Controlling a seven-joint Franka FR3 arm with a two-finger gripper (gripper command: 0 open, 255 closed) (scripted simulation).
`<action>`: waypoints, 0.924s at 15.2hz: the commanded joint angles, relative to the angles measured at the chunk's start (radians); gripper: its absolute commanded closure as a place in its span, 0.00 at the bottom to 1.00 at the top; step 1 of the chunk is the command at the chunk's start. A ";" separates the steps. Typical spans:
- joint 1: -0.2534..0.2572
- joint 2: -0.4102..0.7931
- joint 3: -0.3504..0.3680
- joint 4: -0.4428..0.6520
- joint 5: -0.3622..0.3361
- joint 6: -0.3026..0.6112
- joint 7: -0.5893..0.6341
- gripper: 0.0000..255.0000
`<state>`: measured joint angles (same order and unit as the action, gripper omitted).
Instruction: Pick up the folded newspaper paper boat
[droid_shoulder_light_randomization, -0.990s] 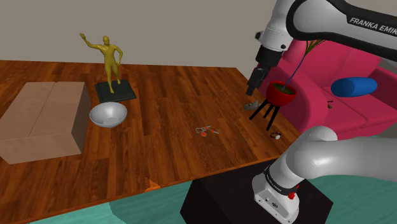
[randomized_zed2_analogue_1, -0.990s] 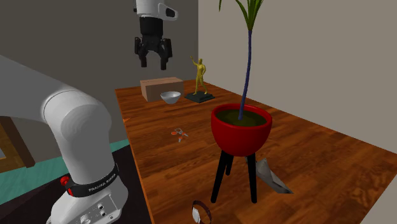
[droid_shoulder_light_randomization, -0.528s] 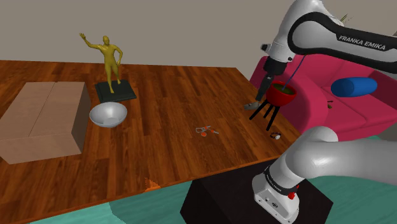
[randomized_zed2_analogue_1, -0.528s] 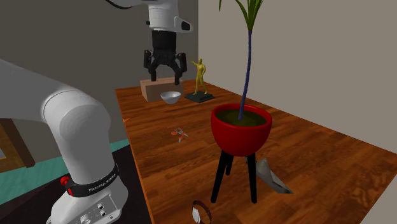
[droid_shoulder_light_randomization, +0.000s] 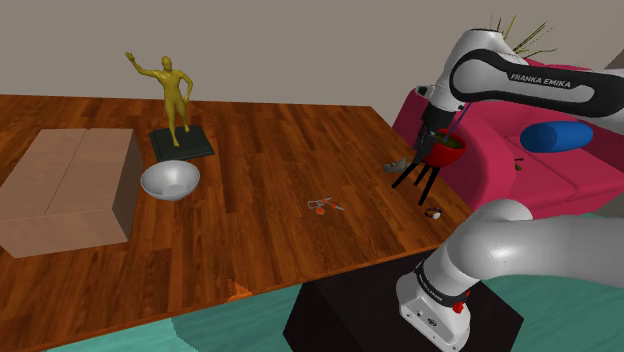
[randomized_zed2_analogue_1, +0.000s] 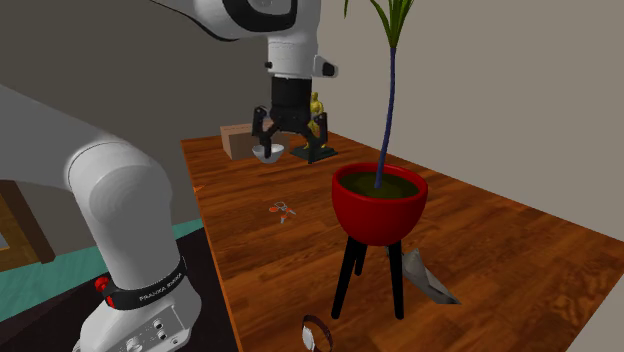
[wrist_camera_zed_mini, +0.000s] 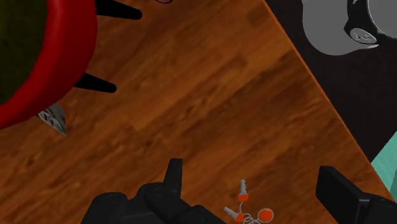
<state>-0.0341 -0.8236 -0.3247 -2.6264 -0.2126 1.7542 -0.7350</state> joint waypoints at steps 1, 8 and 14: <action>-0.007 0.042 -0.066 0.002 -0.043 0.047 -0.086 0.00; 0.026 0.246 -0.284 0.062 -0.117 0.218 -0.355 0.00; 0.122 0.495 -0.487 0.172 -0.059 0.367 -0.626 0.00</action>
<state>0.0682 -0.3741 -0.7788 -2.4790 -0.2907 2.1001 -1.3073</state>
